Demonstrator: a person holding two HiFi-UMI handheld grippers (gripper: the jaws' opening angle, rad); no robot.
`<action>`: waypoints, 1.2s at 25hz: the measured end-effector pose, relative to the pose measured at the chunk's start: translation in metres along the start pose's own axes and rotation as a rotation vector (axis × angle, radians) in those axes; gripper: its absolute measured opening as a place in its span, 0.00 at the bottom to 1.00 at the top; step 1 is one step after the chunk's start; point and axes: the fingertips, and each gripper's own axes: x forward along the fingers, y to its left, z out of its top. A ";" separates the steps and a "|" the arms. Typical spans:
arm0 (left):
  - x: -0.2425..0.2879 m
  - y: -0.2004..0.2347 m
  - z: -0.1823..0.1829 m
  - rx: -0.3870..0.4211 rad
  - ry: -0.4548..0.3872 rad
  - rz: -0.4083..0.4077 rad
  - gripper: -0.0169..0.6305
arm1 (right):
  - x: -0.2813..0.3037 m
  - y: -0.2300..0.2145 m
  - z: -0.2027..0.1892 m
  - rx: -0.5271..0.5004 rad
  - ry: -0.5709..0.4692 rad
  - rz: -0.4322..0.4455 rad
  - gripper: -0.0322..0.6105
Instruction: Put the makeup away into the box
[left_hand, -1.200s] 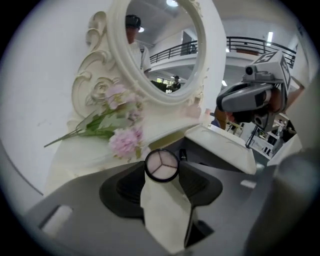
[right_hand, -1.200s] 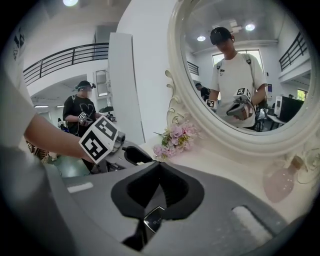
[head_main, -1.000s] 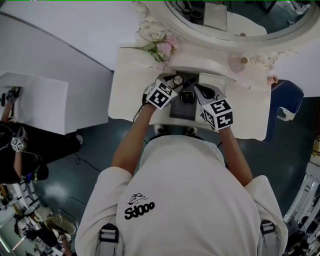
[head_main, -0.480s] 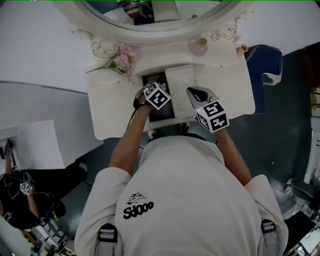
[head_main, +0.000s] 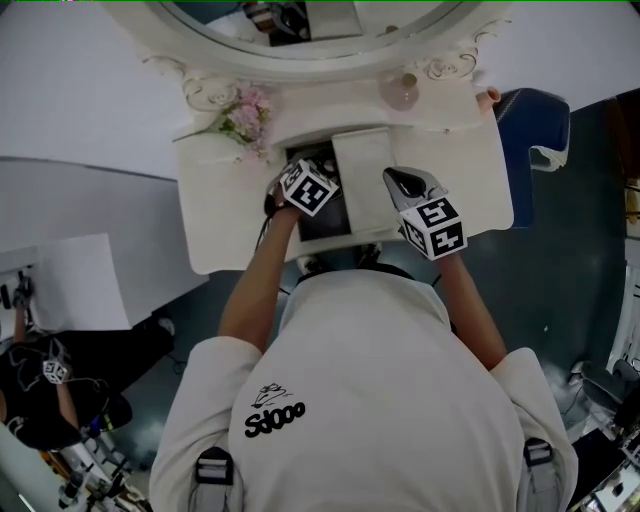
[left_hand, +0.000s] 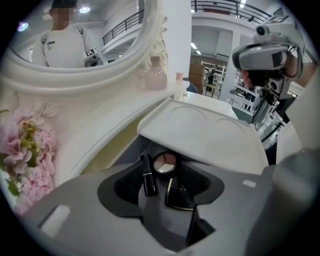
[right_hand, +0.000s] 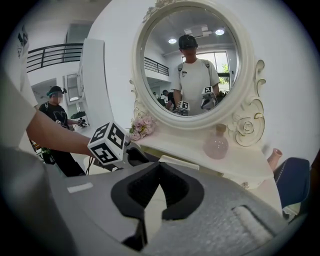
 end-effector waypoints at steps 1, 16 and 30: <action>-0.007 0.005 0.002 -0.024 -0.030 0.007 0.43 | 0.002 -0.001 0.005 -0.008 -0.007 0.005 0.05; -0.212 0.102 0.040 -0.259 -0.531 0.329 0.05 | 0.041 0.050 0.150 -0.197 -0.252 0.190 0.05; -0.340 0.141 0.073 -0.151 -0.695 0.595 0.05 | 0.023 0.081 0.251 -0.403 -0.421 0.139 0.05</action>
